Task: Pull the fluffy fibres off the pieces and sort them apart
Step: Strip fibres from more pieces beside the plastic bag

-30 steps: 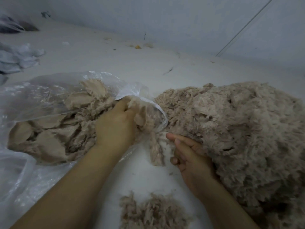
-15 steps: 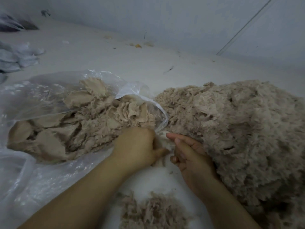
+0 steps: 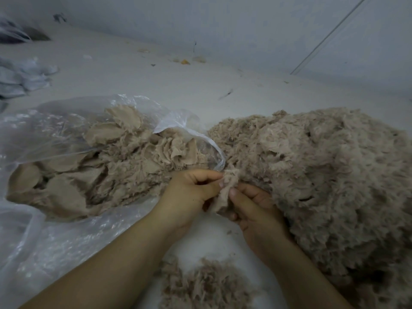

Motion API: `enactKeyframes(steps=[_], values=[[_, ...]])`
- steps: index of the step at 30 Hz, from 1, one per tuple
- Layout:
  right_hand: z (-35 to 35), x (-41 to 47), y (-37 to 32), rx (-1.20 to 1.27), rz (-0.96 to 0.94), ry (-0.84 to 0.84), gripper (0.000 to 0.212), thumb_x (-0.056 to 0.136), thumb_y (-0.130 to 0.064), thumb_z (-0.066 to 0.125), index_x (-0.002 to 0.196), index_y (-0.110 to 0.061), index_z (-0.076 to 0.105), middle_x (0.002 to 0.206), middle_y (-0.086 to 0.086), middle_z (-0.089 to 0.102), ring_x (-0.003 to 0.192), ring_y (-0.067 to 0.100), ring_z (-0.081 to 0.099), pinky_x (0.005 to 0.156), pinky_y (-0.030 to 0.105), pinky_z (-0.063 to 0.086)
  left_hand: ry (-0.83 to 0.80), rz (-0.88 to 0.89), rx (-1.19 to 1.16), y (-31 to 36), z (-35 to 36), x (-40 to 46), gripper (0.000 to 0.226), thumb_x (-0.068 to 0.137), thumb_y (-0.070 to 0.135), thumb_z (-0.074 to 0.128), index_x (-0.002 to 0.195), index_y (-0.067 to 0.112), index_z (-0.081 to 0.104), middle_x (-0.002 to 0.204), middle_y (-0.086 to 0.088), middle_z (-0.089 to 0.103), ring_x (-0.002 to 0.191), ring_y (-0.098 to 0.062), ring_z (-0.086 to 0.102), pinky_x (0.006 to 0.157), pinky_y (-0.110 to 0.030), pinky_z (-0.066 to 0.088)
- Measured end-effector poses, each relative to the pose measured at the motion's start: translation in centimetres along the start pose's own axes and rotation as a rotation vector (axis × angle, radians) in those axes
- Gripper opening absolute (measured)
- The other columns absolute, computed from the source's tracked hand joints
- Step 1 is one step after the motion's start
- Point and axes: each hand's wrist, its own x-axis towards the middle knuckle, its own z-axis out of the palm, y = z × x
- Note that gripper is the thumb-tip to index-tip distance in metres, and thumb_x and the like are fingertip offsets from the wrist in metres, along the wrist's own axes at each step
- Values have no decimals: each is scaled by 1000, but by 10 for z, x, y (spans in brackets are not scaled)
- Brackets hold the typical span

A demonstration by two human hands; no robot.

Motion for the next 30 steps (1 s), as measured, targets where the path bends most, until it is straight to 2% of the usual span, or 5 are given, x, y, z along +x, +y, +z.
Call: enactKeyframes(steps=[6,12,20,26,30], values=[[0,1,1,-34,0,5,27,73,-27,83,86,-6,73,91,36,65,81,37,57,78,50,44,-26,12,43,1,3,0,39,71,41,80,83,6,70,73,-16,64,65,-27,56,57,-34,46],[-1,2,3,-75,5,44,18,76,-19,74,60,-23,68,69,16,59,66,26,50,62,33,43,135,-45,83,0,-1,1,20,86,-6,59,75,7,69,62,-11,62,51,-19,55,45,-21,44],[-2,-2,1,-147,16,-90,11,65,-25,72,65,-18,63,73,19,61,68,28,53,64,38,42,-96,-92,45,6,-1,2,28,75,24,74,88,-1,71,80,-17,68,72,-27,62,61,-29,51],[-6,0,2,-198,-28,-119,24,86,-9,64,65,-16,75,58,5,64,51,12,59,48,23,47,138,6,-11,3,2,4,37,89,-2,62,57,16,69,52,-4,61,41,-12,53,42,-18,42],[-6,2,3,-6,60,9,30,89,5,52,64,-7,63,48,0,58,43,7,55,42,16,43,342,143,63,4,-7,10,13,90,-1,62,78,2,66,52,-5,61,40,-11,50,42,-19,41]])
